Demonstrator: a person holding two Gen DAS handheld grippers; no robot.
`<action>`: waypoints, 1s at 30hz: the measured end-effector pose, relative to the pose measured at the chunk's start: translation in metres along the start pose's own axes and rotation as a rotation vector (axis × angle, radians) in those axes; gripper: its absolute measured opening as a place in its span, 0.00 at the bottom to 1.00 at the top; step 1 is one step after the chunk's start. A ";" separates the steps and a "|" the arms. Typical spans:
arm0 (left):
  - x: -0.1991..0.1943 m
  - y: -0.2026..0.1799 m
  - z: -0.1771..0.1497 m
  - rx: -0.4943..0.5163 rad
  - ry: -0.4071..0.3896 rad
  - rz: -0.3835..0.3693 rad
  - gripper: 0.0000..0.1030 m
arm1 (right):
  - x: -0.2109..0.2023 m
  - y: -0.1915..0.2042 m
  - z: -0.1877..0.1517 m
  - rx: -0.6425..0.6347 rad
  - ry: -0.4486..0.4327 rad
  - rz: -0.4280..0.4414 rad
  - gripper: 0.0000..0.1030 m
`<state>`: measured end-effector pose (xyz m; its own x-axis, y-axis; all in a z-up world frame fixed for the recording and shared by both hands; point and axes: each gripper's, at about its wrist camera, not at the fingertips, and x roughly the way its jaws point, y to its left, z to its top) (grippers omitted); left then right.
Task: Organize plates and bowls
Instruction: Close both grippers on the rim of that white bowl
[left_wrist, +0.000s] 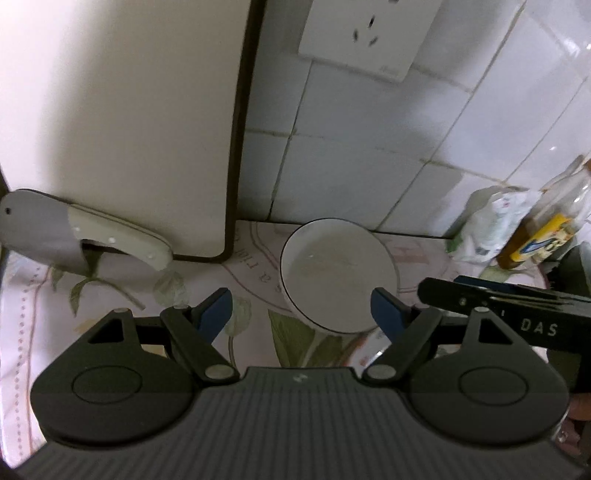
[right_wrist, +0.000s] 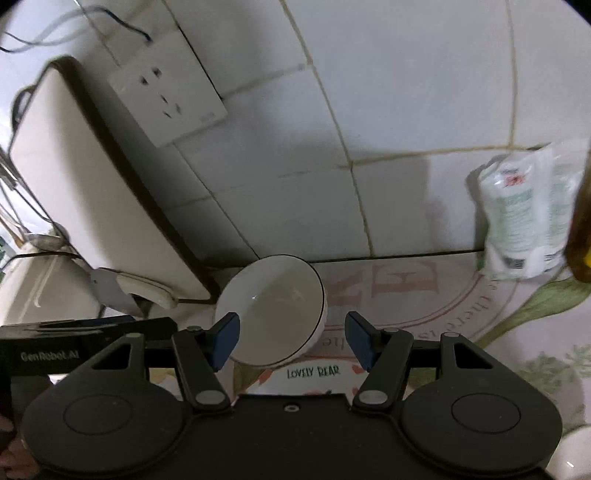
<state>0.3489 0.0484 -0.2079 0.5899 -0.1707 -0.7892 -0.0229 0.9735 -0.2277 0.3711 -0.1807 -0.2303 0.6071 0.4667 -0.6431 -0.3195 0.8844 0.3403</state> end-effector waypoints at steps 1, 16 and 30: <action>0.007 0.000 0.001 0.001 0.008 0.008 0.78 | 0.008 -0.001 0.000 0.008 0.010 -0.001 0.66; 0.073 0.011 0.004 -0.096 0.161 -0.008 0.21 | 0.063 -0.015 0.006 0.109 0.106 -0.023 0.29; 0.058 -0.013 0.016 -0.009 0.173 0.064 0.14 | 0.059 -0.012 0.008 0.182 0.159 -0.047 0.23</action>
<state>0.3960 0.0281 -0.2416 0.4396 -0.1332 -0.8883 -0.0633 0.9819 -0.1786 0.4169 -0.1641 -0.2667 0.4919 0.4317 -0.7561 -0.1485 0.8973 0.4158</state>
